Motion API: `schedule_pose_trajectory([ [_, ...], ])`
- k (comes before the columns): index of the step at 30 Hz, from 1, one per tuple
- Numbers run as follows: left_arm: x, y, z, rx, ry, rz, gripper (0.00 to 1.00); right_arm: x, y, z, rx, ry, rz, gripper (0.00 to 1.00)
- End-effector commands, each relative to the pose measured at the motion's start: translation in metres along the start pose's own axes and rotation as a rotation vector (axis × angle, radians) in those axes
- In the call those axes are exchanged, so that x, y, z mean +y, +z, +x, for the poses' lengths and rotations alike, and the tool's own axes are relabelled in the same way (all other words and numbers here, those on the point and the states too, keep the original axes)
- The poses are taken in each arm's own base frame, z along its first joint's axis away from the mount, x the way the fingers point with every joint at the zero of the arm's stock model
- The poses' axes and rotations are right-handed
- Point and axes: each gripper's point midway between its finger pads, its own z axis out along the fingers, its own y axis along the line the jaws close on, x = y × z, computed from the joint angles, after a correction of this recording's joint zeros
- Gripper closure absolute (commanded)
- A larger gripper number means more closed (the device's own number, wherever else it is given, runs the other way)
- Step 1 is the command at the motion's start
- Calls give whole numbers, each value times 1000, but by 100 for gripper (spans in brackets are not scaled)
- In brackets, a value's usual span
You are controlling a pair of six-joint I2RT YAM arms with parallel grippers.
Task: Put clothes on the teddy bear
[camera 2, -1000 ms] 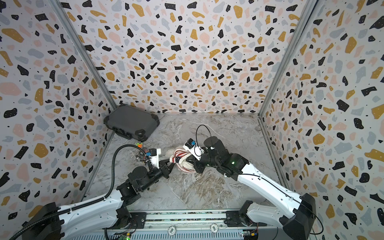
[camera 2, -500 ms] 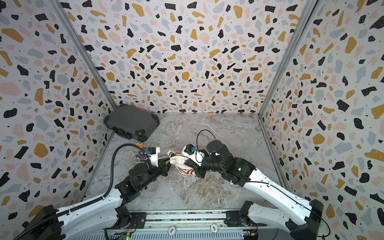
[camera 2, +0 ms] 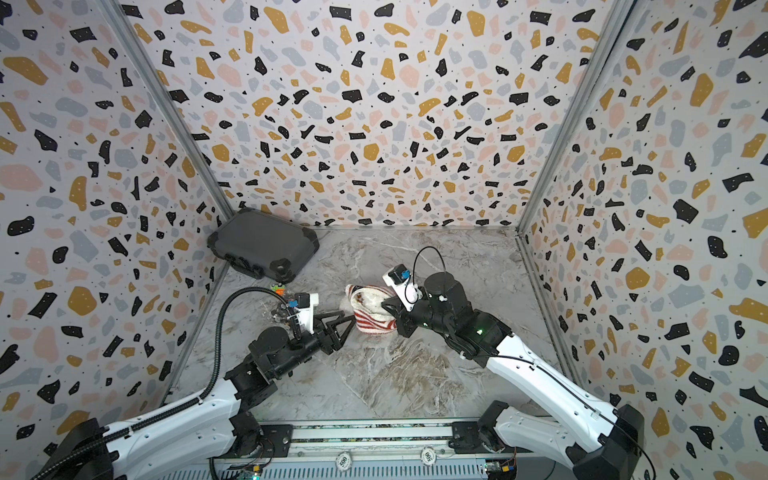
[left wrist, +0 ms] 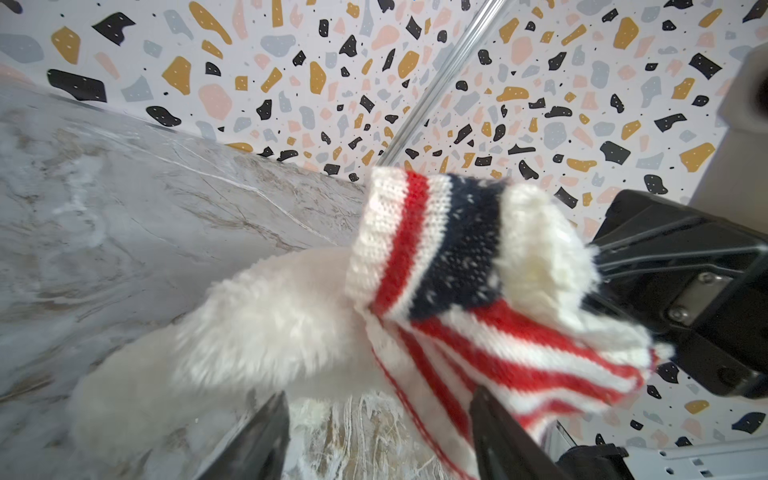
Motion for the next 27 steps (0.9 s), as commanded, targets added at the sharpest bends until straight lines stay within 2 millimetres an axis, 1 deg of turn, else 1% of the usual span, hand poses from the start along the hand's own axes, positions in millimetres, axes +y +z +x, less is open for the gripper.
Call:
schedule_pose_trajectory([
  [1,-2,-5,-8,-63,-11,-2,28,-6,1,-18,-93,114,18,100],
  [3,-9,-6,-8,-83,-25,14,28,-10,6,-19,-115,153,28,100],
  [5,-21,-2,-2,-74,-15,17,28,-13,10,-23,-150,194,36,100],
  [6,-24,1,1,-72,-14,13,30,-15,12,-24,-158,213,40,100],
  [9,-41,7,4,-95,-50,43,37,-19,15,-30,-191,266,51,100],
  [11,-53,11,4,-116,-75,75,43,-23,16,-33,-217,301,66,100],
  [12,-56,12,4,-126,-88,76,45,-25,16,-34,-229,314,74,100],
  [14,-57,15,4,-147,-119,64,48,-28,14,-37,-252,332,92,100],
  [16,-57,16,3,-176,-165,68,49,-29,14,-38,-266,351,102,100],
  [18,-58,17,1,-205,-215,81,48,-28,15,-37,-274,361,102,100],
  [23,-69,26,-6,-250,-301,142,48,-25,16,-36,-289,374,110,100],
  [27,-65,37,-3,-257,-385,118,49,-24,14,-36,-303,380,114,100],
])
